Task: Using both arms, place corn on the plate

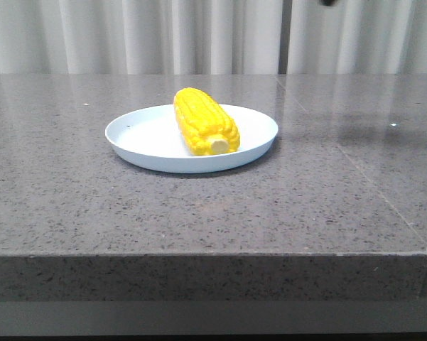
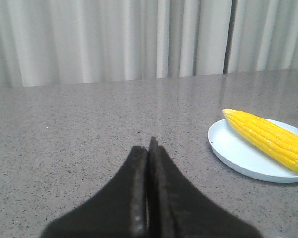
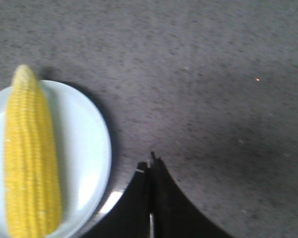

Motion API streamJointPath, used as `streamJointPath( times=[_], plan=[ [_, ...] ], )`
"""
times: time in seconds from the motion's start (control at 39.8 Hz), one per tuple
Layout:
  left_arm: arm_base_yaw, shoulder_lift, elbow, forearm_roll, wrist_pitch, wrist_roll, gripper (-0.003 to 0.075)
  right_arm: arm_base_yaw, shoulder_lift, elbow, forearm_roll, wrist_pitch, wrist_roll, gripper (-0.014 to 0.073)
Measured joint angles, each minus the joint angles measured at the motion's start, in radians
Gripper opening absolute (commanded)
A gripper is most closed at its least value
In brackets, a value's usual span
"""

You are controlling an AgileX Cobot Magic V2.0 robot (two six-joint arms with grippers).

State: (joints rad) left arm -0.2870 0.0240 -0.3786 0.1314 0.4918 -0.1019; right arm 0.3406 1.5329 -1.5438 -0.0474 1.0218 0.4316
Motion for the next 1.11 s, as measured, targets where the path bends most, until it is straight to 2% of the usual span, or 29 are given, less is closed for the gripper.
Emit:
streamJointPath(
  times=[0.18,0.3,0.48,0.7,0.88,1.11],
  plan=[
    [0.000,0.000,0.000,0.000,0.000,0.000,-0.0020,-0.162,-0.162,0.207,0.006,-0.045,-0.056,-0.0064],
    [0.000,0.000,0.000,0.000,0.000,0.000,-0.0020,-0.234,-0.288,0.345,0.006,-0.073,-0.099,-0.0064],
    [0.000,0.000,0.000,0.000,0.000,0.000,-0.0020,-0.245,-0.490,0.529,0.009,-0.136,-0.160,-0.0064],
    [0.000,0.000,0.000,0.000,0.000,0.000,-0.0020,-0.245,-0.813,0.792,0.004,-0.350,-0.188,-0.0064],
    [0.000,0.000,0.000,0.000,0.000,0.000,-0.0020,-0.245,-1.080,1.001,-0.065,-0.501,-0.190,-0.0064],
    [0.000,0.000,0.000,0.000,0.000,0.000,-0.0020,-0.245,-1.367,1.178,-0.110,-0.575,-0.191,-0.0064]
  ],
)
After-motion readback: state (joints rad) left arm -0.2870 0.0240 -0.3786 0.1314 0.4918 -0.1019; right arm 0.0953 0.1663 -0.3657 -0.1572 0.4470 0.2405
